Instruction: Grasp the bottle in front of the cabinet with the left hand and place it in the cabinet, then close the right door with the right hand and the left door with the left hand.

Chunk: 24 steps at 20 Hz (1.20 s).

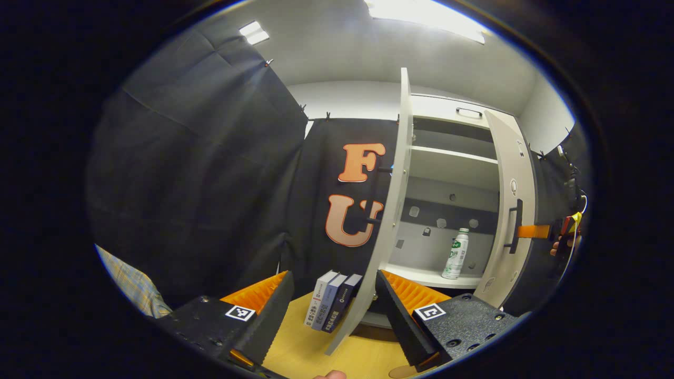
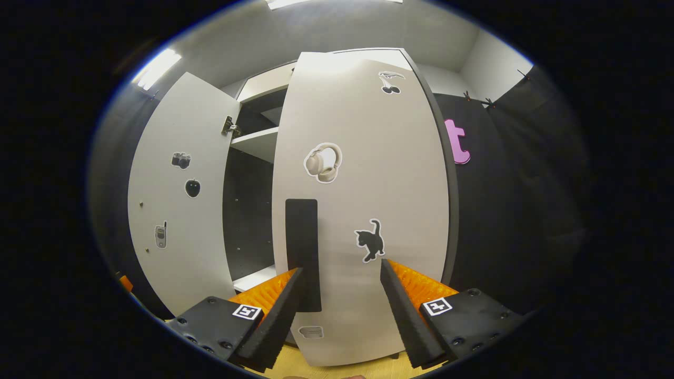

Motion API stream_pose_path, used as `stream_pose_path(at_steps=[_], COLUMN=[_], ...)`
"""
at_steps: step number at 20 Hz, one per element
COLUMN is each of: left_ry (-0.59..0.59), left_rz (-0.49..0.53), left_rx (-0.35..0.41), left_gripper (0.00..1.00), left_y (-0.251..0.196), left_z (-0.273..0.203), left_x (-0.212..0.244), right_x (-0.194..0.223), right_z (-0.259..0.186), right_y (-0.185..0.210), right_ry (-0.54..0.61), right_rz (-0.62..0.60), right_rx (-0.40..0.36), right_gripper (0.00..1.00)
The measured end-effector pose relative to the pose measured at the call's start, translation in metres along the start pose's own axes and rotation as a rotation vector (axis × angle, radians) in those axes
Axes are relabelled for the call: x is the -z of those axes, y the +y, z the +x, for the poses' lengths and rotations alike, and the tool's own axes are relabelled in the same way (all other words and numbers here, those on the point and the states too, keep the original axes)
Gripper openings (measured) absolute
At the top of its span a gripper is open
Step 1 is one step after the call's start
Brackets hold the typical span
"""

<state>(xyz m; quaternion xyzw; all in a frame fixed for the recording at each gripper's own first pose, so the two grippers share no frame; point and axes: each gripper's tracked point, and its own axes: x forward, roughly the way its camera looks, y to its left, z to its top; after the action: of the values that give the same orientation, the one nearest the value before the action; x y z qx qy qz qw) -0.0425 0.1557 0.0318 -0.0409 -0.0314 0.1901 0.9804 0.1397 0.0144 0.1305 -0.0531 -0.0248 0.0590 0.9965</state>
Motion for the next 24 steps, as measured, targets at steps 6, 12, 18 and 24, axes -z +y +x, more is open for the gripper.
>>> stream_pose_path(at_steps=[6,12,18,24], left_ry=[-0.033,-0.042,-0.075,-0.091], left_rz=[0.044,-0.041,0.032,0.151], left_rx=[-0.065,-0.008,0.036,0.08], left_gripper=[0.95,0.94,0.94,0.94], left_y=[0.037,0.025,0.003,-0.021], left_z=[0.04,0.091,0.123,0.122], left_x=[-0.032,-0.053,-0.069,-0.068], right_x=[0.005,0.005,0.011,0.026], right_z=[0.015,-0.001,-0.062,-0.114], right_y=[0.005,-0.006,-0.031,-0.08], right_ry=[0.021,-0.005,0.003,-0.007], right_rz=[0.055,0.029,0.052,0.046], right_rx=[-0.002,0.045,0.077,0.173], right_gripper=[0.95,0.95,0.95,0.95])
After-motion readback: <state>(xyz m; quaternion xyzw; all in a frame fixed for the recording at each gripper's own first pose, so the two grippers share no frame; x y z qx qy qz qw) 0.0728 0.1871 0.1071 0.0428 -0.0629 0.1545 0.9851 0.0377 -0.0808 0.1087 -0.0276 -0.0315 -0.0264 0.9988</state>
